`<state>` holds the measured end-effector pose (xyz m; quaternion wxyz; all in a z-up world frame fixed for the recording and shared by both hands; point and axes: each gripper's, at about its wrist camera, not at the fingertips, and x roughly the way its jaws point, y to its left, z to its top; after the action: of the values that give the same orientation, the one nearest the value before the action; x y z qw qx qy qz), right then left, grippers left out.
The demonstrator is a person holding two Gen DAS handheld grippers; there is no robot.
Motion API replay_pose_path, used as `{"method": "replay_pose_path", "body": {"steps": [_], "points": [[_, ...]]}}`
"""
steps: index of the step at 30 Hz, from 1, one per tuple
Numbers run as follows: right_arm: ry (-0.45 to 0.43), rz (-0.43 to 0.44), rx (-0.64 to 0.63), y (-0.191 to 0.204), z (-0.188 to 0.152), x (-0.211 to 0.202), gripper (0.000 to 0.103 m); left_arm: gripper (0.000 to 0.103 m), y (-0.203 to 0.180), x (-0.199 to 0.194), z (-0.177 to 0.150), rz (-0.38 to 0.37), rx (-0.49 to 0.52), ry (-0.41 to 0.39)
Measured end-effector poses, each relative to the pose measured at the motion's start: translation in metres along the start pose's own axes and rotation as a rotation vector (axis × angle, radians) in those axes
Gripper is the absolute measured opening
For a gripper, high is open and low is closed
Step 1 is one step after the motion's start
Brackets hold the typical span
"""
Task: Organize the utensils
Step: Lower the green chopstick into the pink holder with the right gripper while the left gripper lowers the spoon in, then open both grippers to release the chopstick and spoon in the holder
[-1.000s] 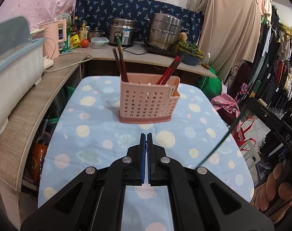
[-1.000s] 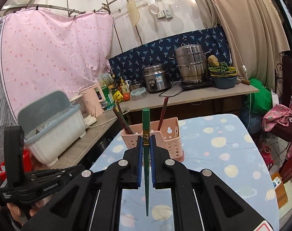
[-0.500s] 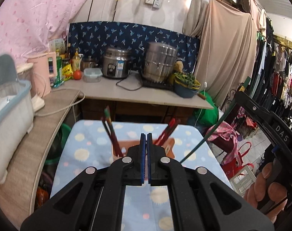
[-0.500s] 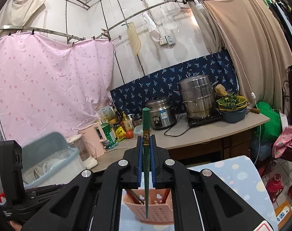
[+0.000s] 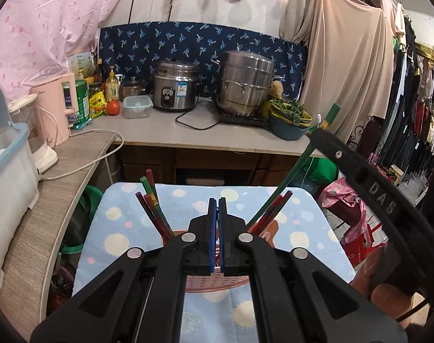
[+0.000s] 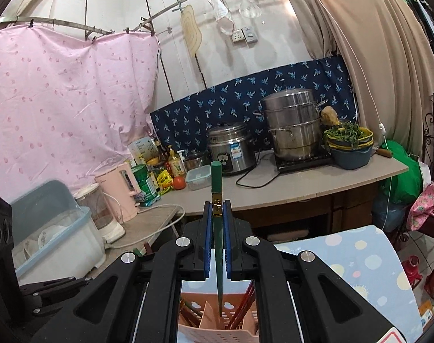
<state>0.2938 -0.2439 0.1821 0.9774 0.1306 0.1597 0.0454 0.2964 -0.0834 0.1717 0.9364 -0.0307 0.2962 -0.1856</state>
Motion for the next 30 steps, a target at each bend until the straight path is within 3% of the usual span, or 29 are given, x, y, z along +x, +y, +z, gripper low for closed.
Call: {"method": "replay_pose_path", "body": {"steps": [9, 14, 17, 19, 23, 28, 30], "points": [[0.133, -0.007, 0.002, -0.006, -0.037, 0.029, 0.007, 0.001, 0.015, 0.038, -0.019, 0.019, -0.029, 0.081], [0.154, -0.012, -0.006, -0.005, -0.040, 0.023, 0.013, 0.003, 0.019, 0.040, -0.024, 0.037, -0.050, 0.087], [0.155, -0.021, -0.003, -0.006, -0.040, 0.013, 0.022, 0.022, 0.020, 0.034, -0.027, 0.053, -0.057, 0.079], [0.155, -0.023, 0.000, -0.006, -0.041, 0.005, 0.028, 0.041, 0.019, 0.027, -0.028, 0.069, -0.064, 0.059], [0.167, -0.025, -0.001, -0.007, -0.046, -0.014, 0.034, 0.043, 0.010, 0.008, -0.037, 0.094, -0.031, 0.031], [0.164, -0.039, -0.002, -0.008, -0.063, -0.048, 0.051, 0.061, -0.003, -0.018, -0.056, 0.156, 0.016, 0.009], [0.168, -0.046, -0.006, -0.008, -0.071, -0.060, 0.053, 0.063, -0.008, -0.026, -0.068, 0.194, 0.041, 0.003]]}}
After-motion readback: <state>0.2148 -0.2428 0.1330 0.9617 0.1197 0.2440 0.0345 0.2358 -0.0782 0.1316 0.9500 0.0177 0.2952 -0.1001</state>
